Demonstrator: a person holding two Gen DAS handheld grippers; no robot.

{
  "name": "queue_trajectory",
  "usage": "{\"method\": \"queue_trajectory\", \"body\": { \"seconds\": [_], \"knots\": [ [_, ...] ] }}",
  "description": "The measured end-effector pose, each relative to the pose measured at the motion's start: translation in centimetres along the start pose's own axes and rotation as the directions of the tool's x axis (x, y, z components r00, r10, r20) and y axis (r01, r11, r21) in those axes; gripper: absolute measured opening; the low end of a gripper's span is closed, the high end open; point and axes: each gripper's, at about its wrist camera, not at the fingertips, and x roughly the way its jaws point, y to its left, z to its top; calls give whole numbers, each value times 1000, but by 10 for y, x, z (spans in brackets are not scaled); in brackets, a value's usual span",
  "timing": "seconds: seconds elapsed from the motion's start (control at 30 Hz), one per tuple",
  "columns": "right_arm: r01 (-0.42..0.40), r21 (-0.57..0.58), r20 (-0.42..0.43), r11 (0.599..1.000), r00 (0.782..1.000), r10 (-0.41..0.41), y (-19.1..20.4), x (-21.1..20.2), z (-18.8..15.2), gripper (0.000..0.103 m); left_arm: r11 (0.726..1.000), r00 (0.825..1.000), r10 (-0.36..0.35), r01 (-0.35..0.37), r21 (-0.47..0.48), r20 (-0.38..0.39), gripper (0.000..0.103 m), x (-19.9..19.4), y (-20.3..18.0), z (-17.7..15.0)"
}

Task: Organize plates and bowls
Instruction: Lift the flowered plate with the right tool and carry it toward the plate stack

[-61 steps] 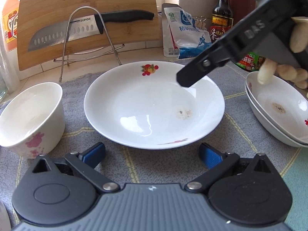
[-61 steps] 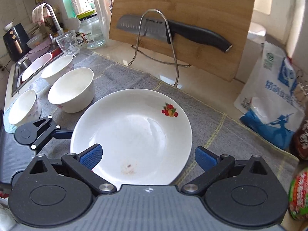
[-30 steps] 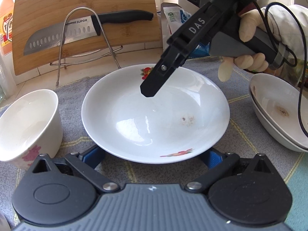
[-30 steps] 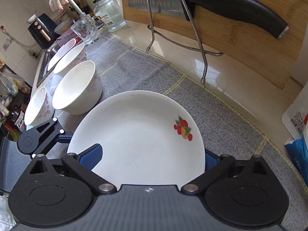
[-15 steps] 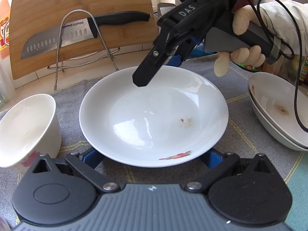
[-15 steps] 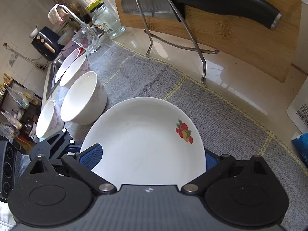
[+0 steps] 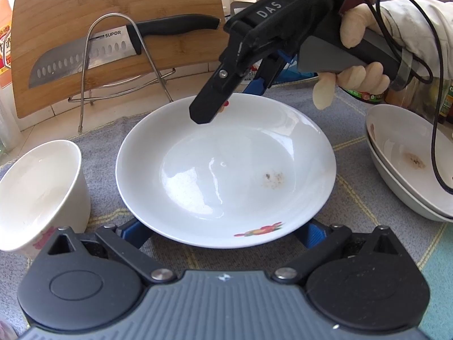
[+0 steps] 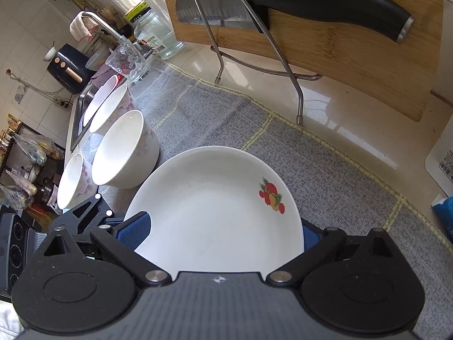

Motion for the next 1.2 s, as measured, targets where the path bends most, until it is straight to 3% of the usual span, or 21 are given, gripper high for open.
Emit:
{"method": "queue_trajectory", "body": {
  "seconds": [0.73, 1.2],
  "knots": [
    [18, 12, 78, 1000, 997, -19, 33, -38, -23, 103, 998, 999, -31, 31, 63, 9, 102, -41, -12, 18],
    [89, 80, 152, 993, 983, -100, 52, -79, -72, 103, 980, 991, -132, 129, 152, 11, 102, -66, -40, 26]
  ]
}}
